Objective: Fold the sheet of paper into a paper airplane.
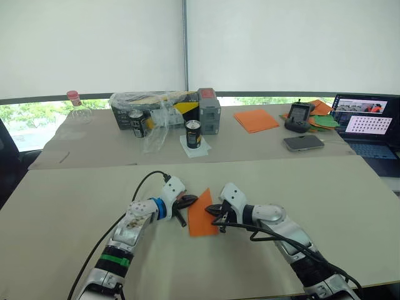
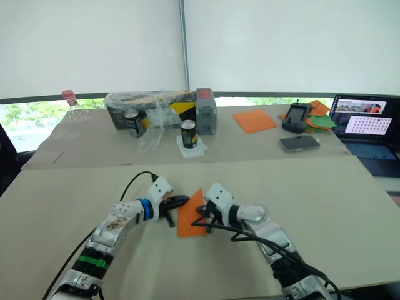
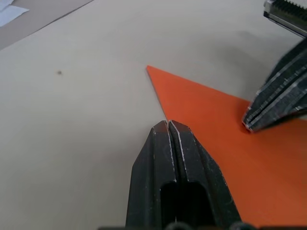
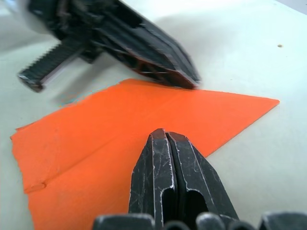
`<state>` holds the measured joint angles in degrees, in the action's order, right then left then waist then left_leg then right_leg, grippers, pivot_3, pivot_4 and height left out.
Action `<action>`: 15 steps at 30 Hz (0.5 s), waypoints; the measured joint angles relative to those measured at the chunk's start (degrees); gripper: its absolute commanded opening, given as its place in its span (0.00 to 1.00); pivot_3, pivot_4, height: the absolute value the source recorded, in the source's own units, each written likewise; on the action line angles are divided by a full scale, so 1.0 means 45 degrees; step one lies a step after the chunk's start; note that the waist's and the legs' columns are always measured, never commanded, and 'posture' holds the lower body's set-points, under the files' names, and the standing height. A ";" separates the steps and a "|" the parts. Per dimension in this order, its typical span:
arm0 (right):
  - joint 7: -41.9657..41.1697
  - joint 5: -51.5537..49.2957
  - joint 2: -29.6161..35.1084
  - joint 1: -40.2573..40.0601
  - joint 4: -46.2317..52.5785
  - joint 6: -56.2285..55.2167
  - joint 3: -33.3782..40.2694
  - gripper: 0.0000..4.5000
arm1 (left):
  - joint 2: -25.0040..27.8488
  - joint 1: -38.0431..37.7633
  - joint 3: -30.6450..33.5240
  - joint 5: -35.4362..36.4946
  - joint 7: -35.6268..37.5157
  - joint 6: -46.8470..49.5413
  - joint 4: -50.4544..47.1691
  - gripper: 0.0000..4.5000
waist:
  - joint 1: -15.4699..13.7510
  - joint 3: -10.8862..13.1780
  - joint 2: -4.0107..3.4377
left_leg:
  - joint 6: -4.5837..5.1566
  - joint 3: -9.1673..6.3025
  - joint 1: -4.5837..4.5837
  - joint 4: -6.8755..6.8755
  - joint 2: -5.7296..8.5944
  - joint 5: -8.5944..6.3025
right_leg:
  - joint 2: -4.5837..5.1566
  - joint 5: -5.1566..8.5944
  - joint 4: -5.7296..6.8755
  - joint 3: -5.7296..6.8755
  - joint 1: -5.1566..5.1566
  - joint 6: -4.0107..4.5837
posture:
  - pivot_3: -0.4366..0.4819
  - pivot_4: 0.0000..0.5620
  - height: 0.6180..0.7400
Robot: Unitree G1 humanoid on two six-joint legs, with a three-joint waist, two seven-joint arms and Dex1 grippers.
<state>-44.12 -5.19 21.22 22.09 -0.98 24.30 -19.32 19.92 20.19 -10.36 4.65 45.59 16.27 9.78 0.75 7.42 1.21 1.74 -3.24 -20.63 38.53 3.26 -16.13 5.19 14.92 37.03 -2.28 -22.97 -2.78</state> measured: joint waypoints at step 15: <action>-0.0115 0.0028 -0.0212 0.0022 -0.0143 -0.0039 -0.0048 0.00 | -0.1112 0.0807 0.0448 0.0964 -0.0073 -0.0357 0.1253 0.01 | -0.0003 0.0008 0.0004 | -0.0001 0.0002 0.0079 -0.0071 -0.0005 0.0001 | -0.0009 0.0000 -0.0061 0.0009 0.0136 0.0000 | 0.48 0.27 1.00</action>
<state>-44.64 -5.06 20.27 22.19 -1.62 24.13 -19.54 14.92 23.83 -8.34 8.99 45.26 14.66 15.42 0.74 7.45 1.23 1.73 -3.23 -20.28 38.21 3.24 -16.12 5.15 14.92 36.76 -2.25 -22.36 -2.78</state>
